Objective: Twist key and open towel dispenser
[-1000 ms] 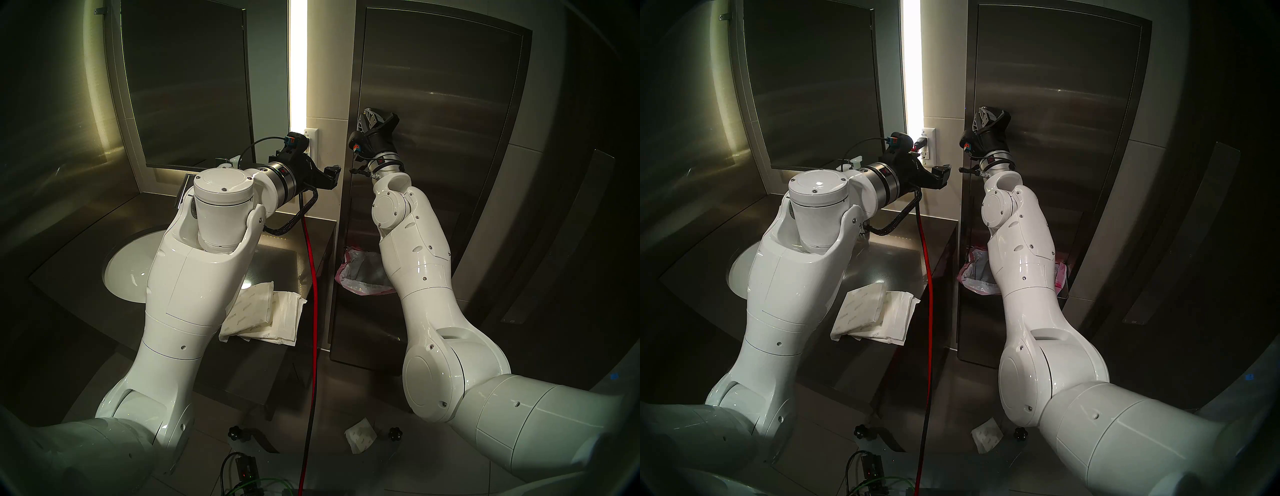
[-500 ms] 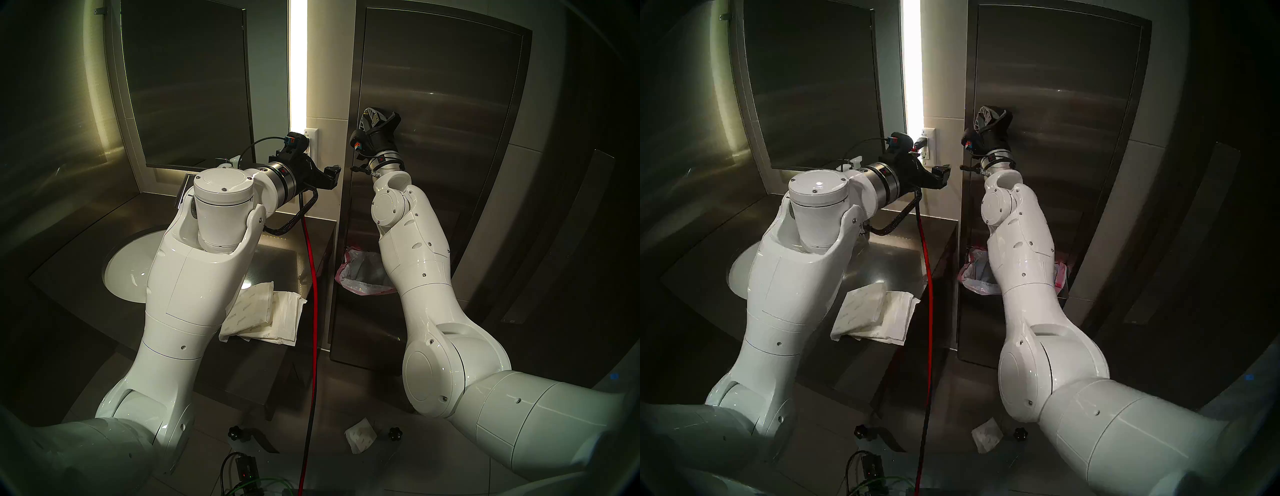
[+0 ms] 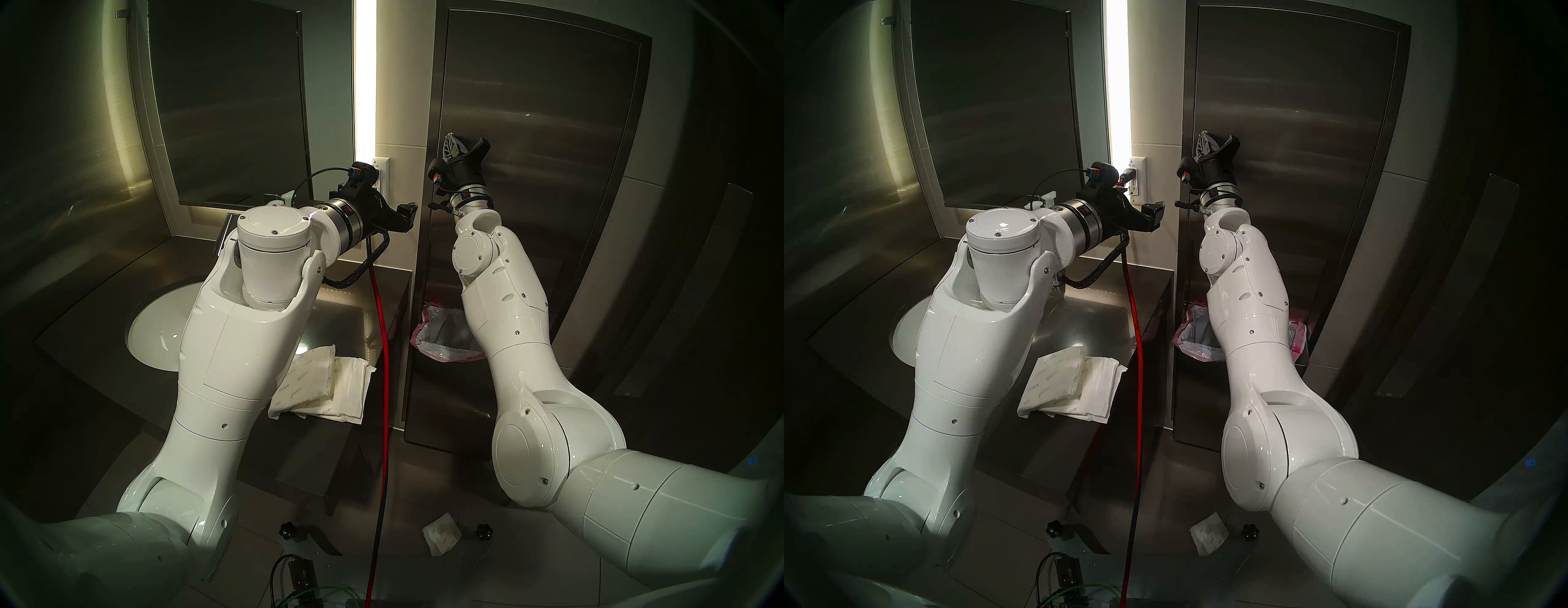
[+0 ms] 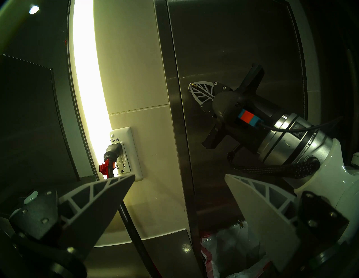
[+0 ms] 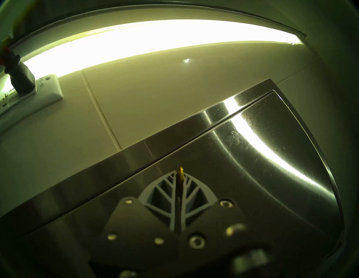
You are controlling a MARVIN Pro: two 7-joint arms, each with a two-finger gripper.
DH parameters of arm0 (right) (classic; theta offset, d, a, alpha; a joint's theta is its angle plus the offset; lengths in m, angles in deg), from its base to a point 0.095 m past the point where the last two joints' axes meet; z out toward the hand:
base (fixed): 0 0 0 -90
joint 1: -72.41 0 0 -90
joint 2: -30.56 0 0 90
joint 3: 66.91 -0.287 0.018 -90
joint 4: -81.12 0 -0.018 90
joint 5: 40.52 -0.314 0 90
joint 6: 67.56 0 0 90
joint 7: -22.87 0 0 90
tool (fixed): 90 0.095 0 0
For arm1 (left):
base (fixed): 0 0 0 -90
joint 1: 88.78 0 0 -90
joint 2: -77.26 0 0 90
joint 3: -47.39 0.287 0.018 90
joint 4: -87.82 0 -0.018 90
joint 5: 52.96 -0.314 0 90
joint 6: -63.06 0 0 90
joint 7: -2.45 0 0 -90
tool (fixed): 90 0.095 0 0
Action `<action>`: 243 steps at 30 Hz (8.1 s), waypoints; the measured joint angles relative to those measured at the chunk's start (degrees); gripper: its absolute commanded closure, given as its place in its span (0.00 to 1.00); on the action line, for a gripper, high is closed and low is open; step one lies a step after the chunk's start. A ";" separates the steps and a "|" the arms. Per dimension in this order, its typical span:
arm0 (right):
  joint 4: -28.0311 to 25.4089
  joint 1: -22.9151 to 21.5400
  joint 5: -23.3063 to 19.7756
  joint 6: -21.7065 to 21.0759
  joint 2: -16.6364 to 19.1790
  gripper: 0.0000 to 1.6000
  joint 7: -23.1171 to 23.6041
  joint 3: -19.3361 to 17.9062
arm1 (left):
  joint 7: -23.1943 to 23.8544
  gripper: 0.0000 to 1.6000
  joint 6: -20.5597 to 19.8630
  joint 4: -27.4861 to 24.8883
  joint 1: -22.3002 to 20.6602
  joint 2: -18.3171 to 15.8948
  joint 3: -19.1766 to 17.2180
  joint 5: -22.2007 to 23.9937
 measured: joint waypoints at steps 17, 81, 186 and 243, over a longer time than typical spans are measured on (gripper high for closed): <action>-1.20 0.51 -9.31 1.70 -4.75 1.00 1.32 -4.43 | 0.01 0.00 0.00 0.00 0.00 0.01 0.00 -0.01; -24.76 15.58 -33.25 4.31 -11.28 1.00 12.77 -17.37 | 0.09 0.00 0.01 0.00 0.55 0.06 -0.04 -0.03; -18.38 5.65 -20.82 16.59 7.63 0.70 32.95 -3.08 | 0.18 0.00 0.00 0.00 0.29 0.18 -0.07 -0.32; -12.27 2.61 -19.35 19.01 7.71 0.24 32.18 -5.38 | 0.25 0.00 -0.01 0.01 0.27 0.23 -0.07 -0.41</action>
